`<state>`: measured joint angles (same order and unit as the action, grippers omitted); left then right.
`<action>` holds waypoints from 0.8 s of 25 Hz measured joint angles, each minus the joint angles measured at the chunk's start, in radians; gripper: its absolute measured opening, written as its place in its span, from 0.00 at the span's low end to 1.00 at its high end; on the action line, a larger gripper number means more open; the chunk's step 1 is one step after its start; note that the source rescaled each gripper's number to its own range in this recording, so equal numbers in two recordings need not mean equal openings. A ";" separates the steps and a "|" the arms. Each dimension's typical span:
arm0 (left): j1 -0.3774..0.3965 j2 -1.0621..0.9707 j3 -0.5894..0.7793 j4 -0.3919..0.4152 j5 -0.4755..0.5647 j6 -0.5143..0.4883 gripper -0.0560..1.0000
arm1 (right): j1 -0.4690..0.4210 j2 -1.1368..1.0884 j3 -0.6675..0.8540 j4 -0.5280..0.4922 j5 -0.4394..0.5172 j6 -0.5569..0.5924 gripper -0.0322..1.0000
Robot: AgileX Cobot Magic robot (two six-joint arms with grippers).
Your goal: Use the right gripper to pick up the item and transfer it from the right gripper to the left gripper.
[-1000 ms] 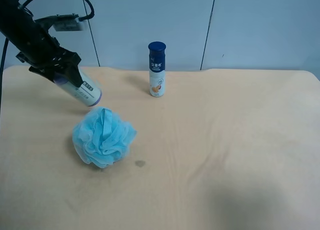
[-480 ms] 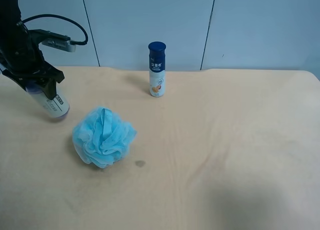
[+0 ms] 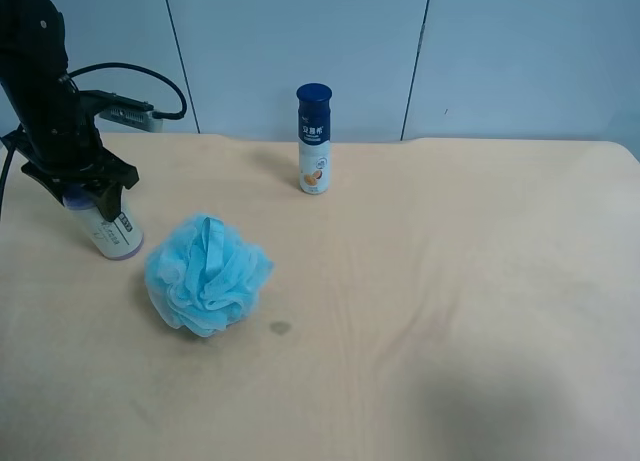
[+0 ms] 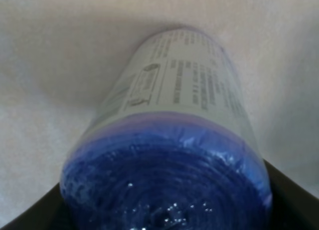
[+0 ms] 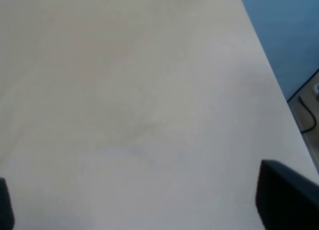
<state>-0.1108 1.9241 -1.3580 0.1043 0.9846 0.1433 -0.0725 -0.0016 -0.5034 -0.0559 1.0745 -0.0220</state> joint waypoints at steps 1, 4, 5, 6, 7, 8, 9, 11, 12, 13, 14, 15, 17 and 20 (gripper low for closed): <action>0.000 0.000 -0.001 0.000 0.000 0.000 0.06 | 0.000 0.000 0.000 0.000 0.000 0.000 0.86; 0.000 0.000 -0.001 0.001 -0.011 0.000 0.06 | 0.000 0.000 0.000 0.000 0.000 0.000 0.86; 0.000 0.000 -0.001 0.001 -0.011 0.000 0.06 | 0.000 0.000 0.000 0.000 0.000 0.000 0.86; 0.000 0.000 -0.001 0.002 -0.012 0.001 0.05 | 0.000 0.000 0.000 0.000 0.000 0.000 0.86; 0.000 0.000 -0.001 0.002 -0.012 0.001 0.05 | 0.000 0.000 0.000 0.000 0.000 0.000 0.86; 0.000 0.000 -0.001 0.002 -0.012 0.001 0.06 | 0.000 0.000 0.000 0.000 0.000 0.000 0.86; 0.000 0.000 -0.001 0.003 -0.012 0.000 0.15 | 0.000 0.000 0.000 0.000 0.000 0.000 0.86; 0.000 0.000 -0.002 0.004 -0.010 -0.009 0.51 | 0.000 0.000 0.000 0.000 0.000 0.000 0.86; 0.000 0.000 -0.002 0.007 -0.006 -0.011 0.71 | 0.000 0.000 0.000 0.000 0.000 0.000 0.86; 0.000 0.000 -0.002 0.011 -0.005 -0.011 0.82 | 0.000 0.000 0.000 0.000 0.000 0.000 0.86; 0.000 0.000 -0.002 0.016 -0.005 -0.011 0.91 | 0.000 0.000 0.000 0.000 0.000 0.000 0.86; 0.000 0.000 -0.002 0.019 0.000 -0.012 0.94 | 0.000 0.000 0.000 0.000 0.000 0.000 0.86; 0.000 0.000 -0.002 0.023 0.014 -0.012 0.98 | 0.000 0.000 0.000 0.000 0.000 0.000 0.86; 0.000 0.000 -0.002 0.033 0.029 -0.012 0.98 | 0.000 0.000 0.000 0.000 0.000 0.000 0.86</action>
<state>-0.1108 1.9241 -1.3601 0.1369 1.0133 0.1314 -0.0725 -0.0016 -0.5034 -0.0559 1.0745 -0.0220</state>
